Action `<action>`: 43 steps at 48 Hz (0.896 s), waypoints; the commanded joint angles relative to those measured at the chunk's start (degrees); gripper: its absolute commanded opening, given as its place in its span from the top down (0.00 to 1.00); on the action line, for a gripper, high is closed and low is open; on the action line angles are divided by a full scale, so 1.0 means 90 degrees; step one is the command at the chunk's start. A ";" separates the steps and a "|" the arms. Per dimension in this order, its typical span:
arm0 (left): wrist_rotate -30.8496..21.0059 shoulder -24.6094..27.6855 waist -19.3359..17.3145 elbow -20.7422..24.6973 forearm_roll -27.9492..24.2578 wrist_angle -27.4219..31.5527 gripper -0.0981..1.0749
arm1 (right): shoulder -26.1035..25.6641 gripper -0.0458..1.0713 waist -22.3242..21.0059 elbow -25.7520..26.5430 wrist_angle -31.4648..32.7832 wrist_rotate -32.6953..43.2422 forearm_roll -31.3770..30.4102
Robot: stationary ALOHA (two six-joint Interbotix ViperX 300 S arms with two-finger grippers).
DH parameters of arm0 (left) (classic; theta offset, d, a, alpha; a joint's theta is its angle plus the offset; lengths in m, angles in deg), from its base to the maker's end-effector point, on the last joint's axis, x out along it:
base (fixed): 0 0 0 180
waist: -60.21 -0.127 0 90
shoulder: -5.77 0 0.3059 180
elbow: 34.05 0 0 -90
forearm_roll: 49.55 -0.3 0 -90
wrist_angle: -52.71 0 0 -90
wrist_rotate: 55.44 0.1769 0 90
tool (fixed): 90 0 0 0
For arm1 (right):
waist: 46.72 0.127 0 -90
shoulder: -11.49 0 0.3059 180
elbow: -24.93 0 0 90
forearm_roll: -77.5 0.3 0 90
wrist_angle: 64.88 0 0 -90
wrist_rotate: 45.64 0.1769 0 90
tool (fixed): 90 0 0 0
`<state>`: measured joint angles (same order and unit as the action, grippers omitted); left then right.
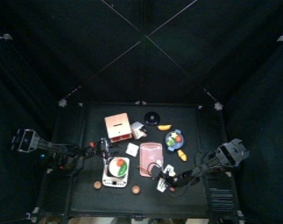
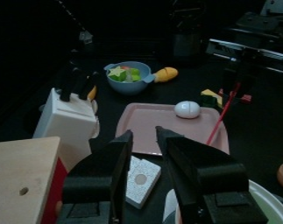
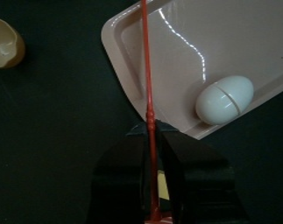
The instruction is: Grab knife handle
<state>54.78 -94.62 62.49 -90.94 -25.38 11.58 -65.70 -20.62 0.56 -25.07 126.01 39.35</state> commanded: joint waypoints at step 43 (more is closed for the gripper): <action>-0.0010 -0.0010 0.0000 0.0137 -0.0020 -0.0029 0.31 | -0.0186 0.57 -0.0020 0.0098 0.0000 -0.0010 -0.0039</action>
<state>54.78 -94.53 62.49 -90.94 -25.38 11.58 -65.70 -20.62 0.56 -24.98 126.01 39.18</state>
